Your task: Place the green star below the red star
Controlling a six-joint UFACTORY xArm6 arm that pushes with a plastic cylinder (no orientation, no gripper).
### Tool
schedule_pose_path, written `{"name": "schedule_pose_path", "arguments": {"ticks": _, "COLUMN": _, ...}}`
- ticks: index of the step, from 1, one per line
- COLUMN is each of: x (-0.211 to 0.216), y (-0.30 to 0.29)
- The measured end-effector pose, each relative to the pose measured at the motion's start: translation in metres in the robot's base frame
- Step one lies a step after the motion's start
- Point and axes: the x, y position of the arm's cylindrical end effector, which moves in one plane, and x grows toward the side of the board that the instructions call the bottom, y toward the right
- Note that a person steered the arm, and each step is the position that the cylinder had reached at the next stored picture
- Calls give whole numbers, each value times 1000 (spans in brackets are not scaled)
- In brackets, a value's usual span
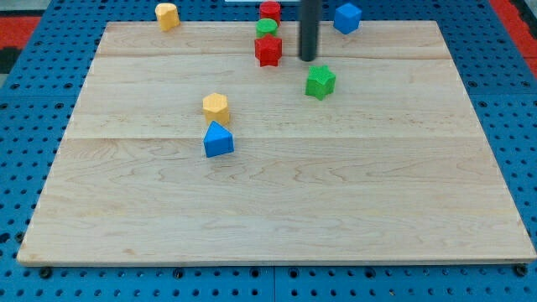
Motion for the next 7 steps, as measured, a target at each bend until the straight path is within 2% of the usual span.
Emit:
{"name": "schedule_pose_path", "arguments": {"ticks": 1, "x": 19, "y": 73}}
{"name": "schedule_pose_path", "arguments": {"ticks": 2, "x": 86, "y": 72}}
{"name": "schedule_pose_path", "arguments": {"ticks": 3, "x": 94, "y": -16}}
{"name": "schedule_pose_path", "arguments": {"ticks": 4, "x": 89, "y": -65}}
{"name": "schedule_pose_path", "arguments": {"ticks": 5, "x": 100, "y": -52}}
{"name": "schedule_pose_path", "arguments": {"ticks": 7, "x": 55, "y": -24}}
